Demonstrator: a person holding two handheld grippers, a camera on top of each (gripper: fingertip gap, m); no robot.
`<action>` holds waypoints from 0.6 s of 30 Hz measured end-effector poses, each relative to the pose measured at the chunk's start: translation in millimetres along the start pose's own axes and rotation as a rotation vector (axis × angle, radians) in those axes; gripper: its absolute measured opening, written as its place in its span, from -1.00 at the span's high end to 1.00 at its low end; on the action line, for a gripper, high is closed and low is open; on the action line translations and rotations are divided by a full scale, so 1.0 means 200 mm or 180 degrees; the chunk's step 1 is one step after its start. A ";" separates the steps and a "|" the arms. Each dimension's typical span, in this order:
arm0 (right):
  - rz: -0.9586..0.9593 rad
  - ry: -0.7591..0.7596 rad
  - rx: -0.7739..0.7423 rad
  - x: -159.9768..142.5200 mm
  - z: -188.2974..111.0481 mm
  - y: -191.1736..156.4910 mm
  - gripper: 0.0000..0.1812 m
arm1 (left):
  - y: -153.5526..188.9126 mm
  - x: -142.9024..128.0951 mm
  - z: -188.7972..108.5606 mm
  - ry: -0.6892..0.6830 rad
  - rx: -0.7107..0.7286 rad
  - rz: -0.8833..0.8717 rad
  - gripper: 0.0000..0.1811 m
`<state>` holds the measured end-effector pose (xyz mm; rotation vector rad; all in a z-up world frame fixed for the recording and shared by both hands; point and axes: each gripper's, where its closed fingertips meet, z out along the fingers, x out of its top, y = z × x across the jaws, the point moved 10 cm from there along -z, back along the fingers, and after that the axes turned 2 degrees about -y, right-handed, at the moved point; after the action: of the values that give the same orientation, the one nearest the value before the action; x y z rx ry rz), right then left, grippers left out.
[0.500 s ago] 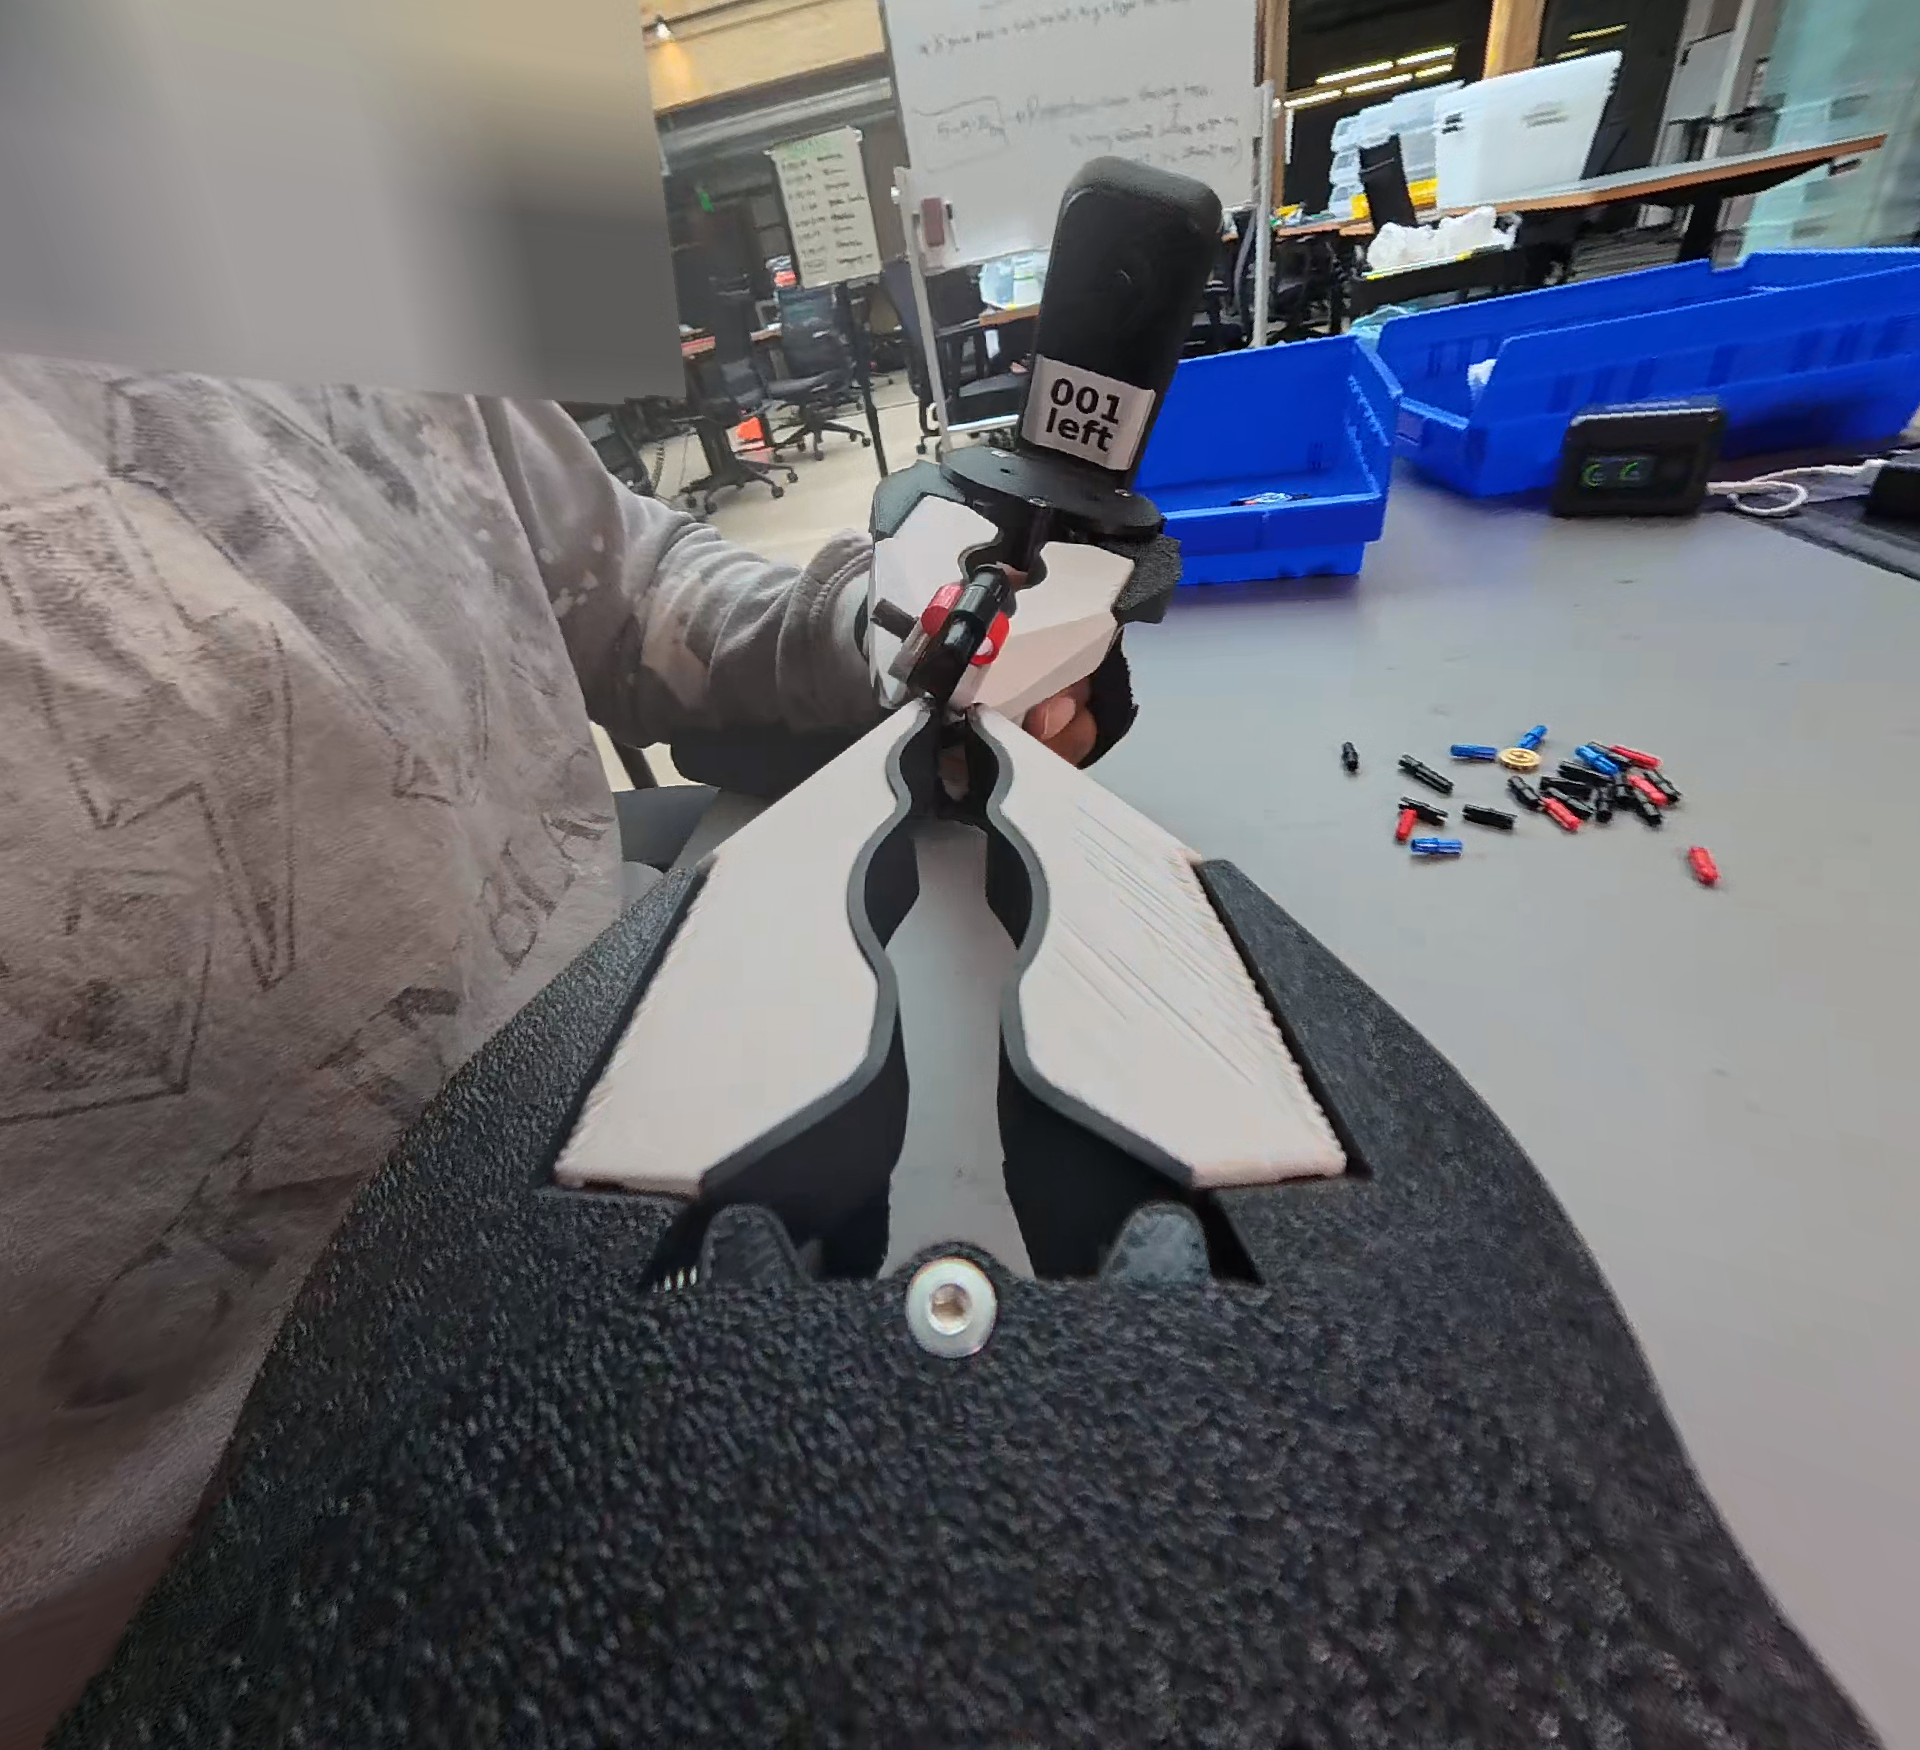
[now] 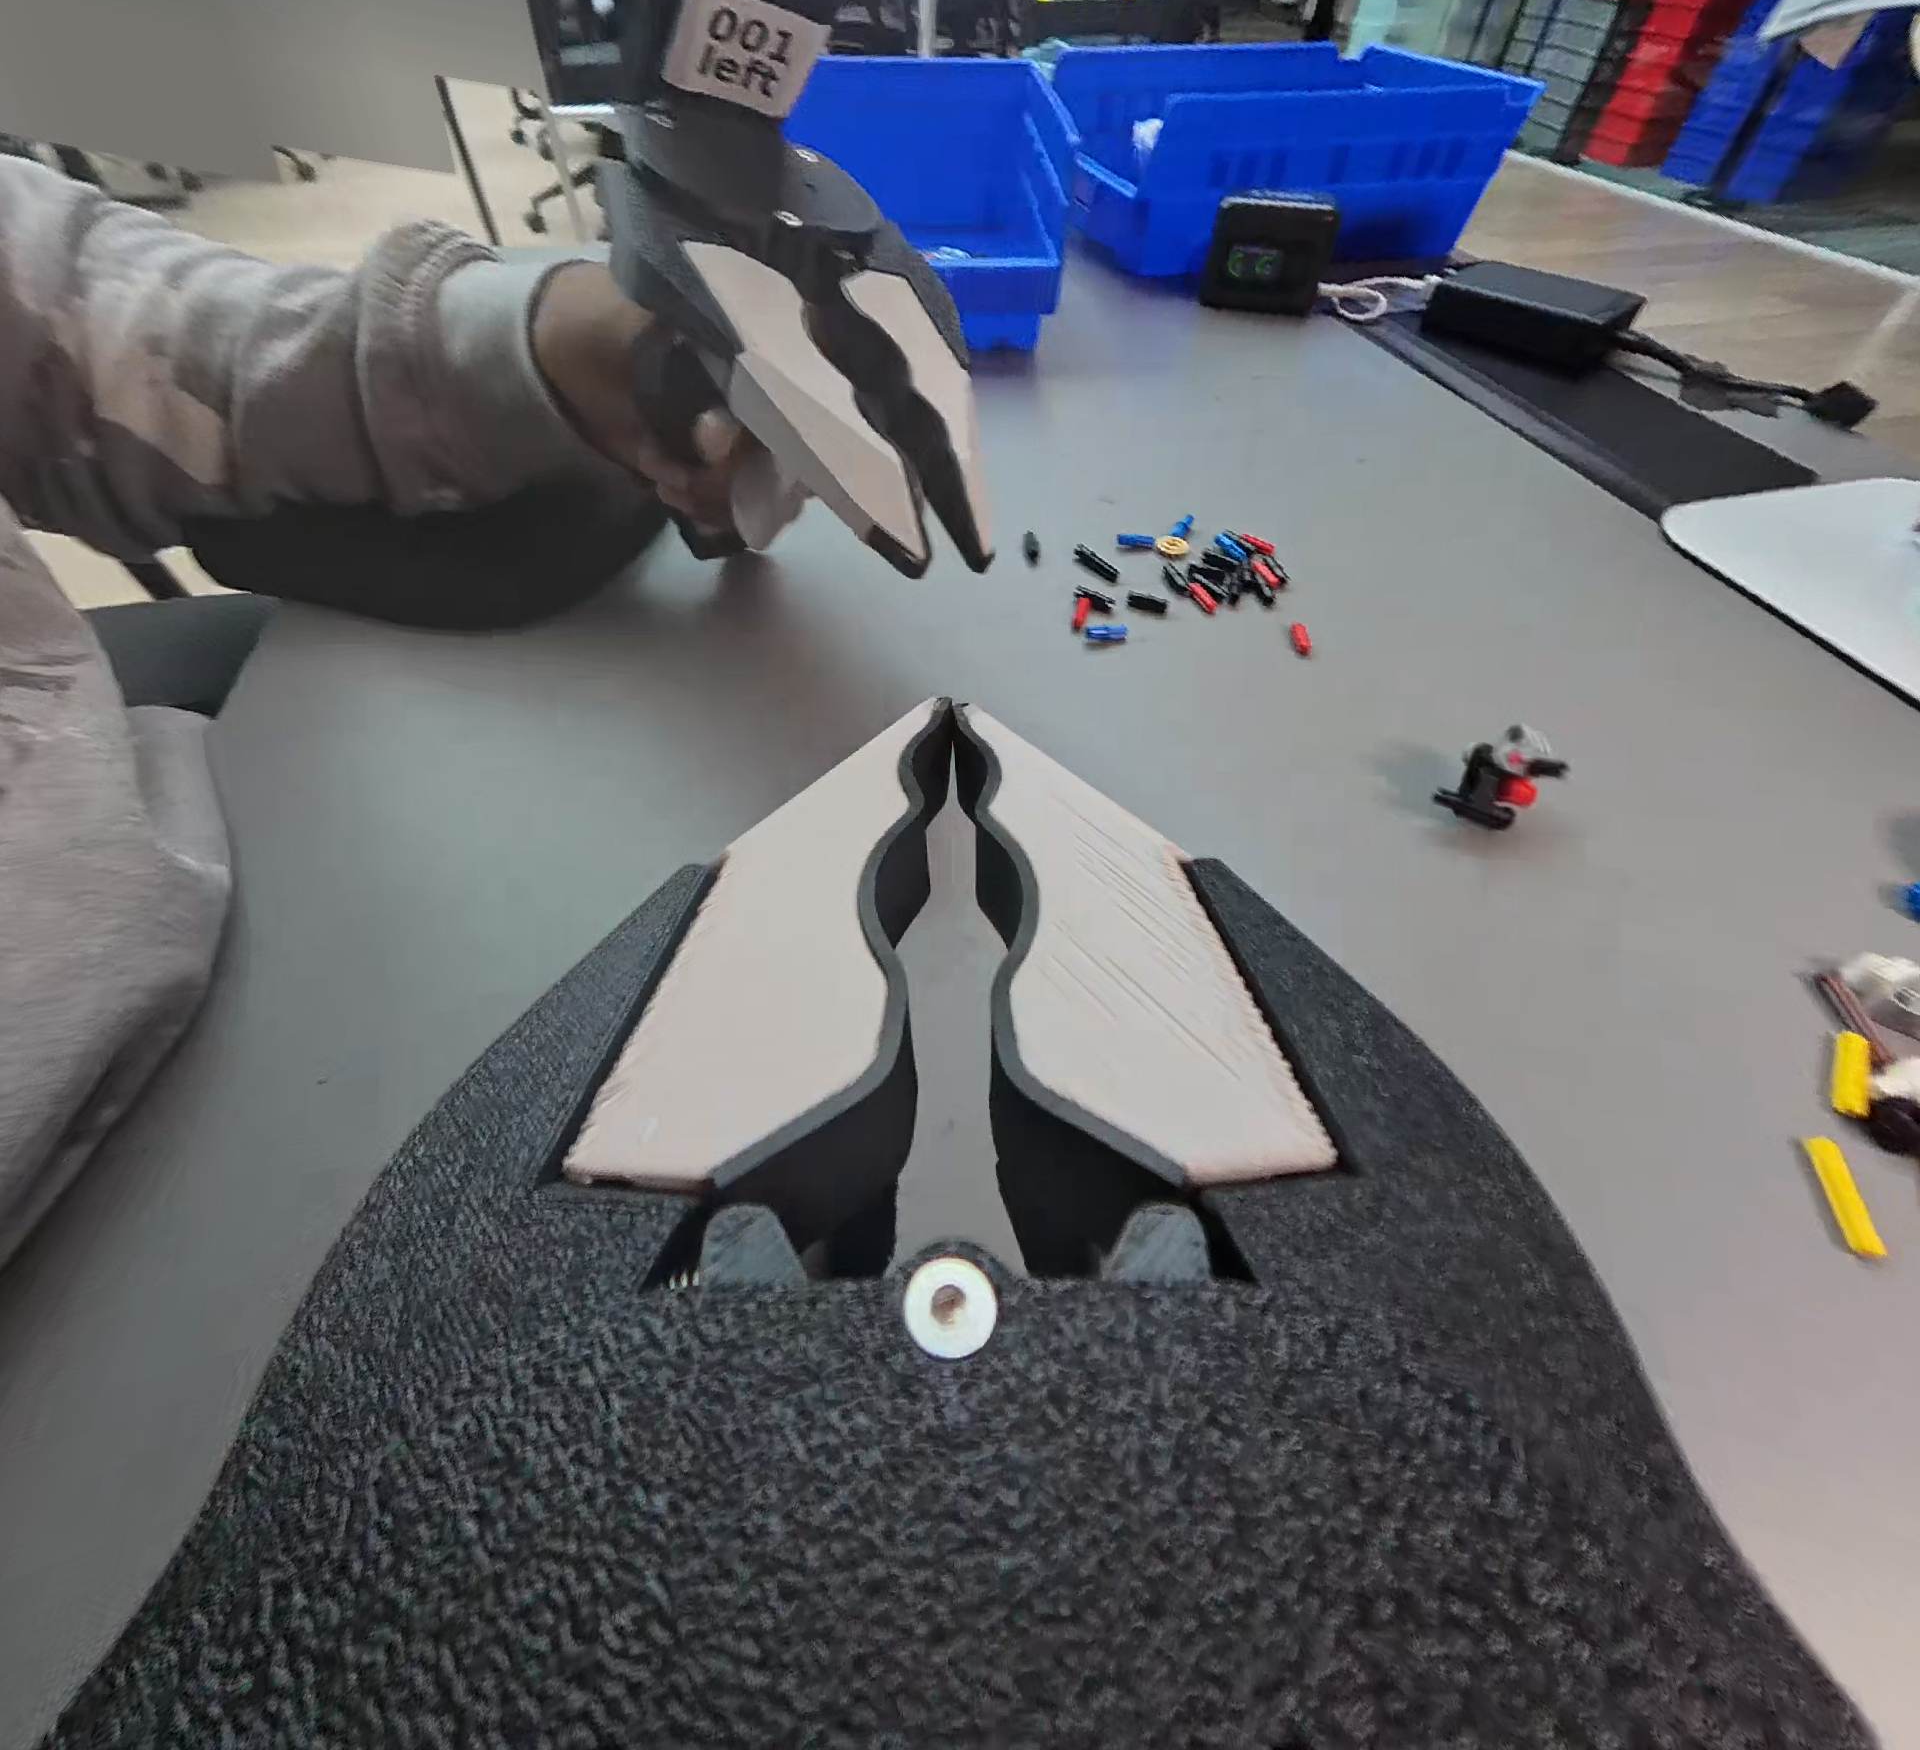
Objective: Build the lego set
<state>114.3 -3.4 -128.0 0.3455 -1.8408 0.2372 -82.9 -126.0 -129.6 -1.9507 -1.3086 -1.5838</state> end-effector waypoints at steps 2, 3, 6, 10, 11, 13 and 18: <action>0.0095 -0.0114 -0.0345 -0.02 0.00 0.07 1.00 | -0.03 0.00 0.00 -0.0032 0.0162 -0.0046 0.79; 0.0158 -0.0188 -0.0519 -0.03 0.00 0.11 0.99 | -0.04 0.00 0.00 -0.0022 0.0191 -0.0070 0.76; 0.0277 -0.0421 -0.0842 -0.06 0.01 0.22 0.80 | -0.05 0.00 0.00 0.0006 0.0289 -0.0121 0.67; 0.0384 -0.0866 -0.0994 -0.03 0.13 0.44 0.55 | -0.05 0.01 0.01 0.0112 0.0412 -0.0057 0.51; 0.0375 -0.0992 -0.1069 -0.02 0.17 0.52 0.51 | -0.05 0.01 0.01 0.0139 0.0455 -0.0020 0.46; 0.0294 -0.1181 -0.1206 0.01 0.29 0.67 0.47 | -0.04 0.01 0.00 0.0213 0.0562 0.0063 0.39; 0.0554 -0.1829 -0.1143 0.02 0.56 0.96 0.47 | -0.02 0.00 -0.02 0.0322 0.0626 0.0155 0.43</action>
<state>-55.2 139.1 -153.4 -0.0069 -2.4330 -0.0907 -89.2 -126.3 -128.5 -1.7486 -1.3121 -1.4513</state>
